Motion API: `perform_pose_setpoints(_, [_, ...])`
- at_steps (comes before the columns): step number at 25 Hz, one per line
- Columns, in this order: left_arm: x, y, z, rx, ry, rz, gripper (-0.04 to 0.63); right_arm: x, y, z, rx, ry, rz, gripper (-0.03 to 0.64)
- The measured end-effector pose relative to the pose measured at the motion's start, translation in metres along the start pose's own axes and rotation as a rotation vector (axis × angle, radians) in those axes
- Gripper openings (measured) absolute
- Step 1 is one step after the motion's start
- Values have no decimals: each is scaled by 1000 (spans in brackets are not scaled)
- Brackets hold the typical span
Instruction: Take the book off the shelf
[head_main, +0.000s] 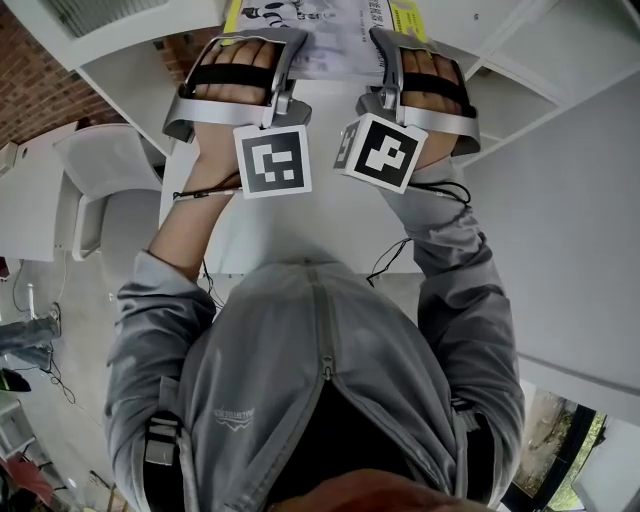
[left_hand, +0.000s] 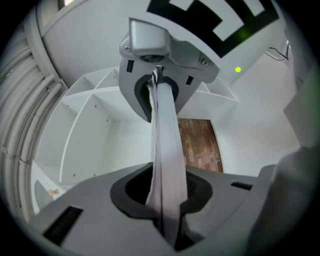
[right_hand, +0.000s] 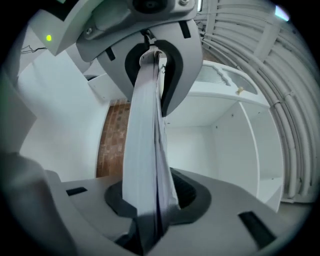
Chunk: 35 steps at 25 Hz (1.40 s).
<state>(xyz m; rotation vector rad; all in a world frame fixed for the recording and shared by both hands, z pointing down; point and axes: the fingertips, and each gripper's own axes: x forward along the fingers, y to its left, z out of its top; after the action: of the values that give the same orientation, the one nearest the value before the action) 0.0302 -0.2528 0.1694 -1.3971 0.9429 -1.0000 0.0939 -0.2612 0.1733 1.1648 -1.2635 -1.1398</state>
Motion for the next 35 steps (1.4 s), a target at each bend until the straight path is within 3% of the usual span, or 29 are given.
perform_pose_setpoints(2, [-4, -1, -1, -2, 4, 8, 75, -5, 0, 3, -4, -9, -23, 92])
perform_pose_setpoints(19, [-67, -6, 3, 21, -21, 142, 75, -66, 10, 19, 20, -53, -108, 83])
perform_pose_setpoints(35, [-91, -107, -5, 4, -13, -61, 77, -84, 116, 31, 64, -71, 80, 84])
